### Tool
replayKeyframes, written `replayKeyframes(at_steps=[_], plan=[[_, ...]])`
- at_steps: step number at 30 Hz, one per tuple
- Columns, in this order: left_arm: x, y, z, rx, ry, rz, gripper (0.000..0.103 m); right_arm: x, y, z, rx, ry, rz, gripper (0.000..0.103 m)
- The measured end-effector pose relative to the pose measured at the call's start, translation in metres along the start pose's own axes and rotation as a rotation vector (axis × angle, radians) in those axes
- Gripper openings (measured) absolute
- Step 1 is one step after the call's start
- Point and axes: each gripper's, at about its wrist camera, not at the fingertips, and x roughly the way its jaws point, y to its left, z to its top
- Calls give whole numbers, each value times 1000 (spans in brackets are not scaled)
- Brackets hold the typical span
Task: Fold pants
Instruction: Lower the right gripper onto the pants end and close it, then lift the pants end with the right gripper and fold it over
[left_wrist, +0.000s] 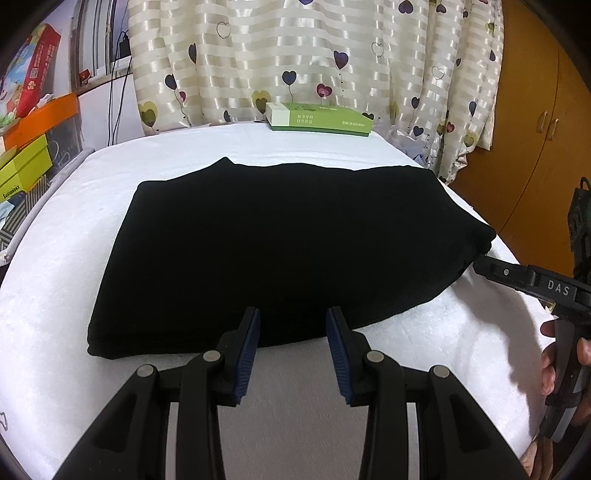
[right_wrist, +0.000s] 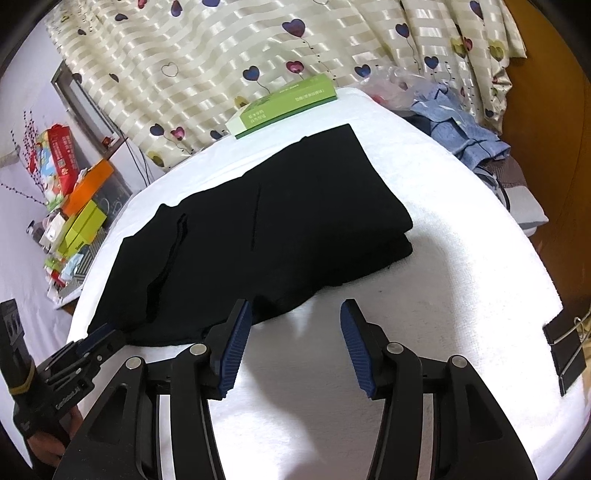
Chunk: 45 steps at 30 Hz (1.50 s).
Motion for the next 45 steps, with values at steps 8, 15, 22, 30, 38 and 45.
replayKeyframes(at_steps=[8,15,22,30,38,45], plan=[[-4,10,10,-3,-30,36,40,6,-8,9,39,-2,24,51],[15,17,11,-17,1,38,40,11,-20,17,123,-6,69,52],[16,17,9,-26,1,28,40,6,-26,13,262,-26,73,52],[17,19,8,-33,2,19,40,12,-26,25,294,-73,-4,52],[17,19,8,-38,2,12,40,16,-39,31,342,-182,-22,52],[19,19,7,-46,3,2,40,19,-25,33,294,-157,46,53]])
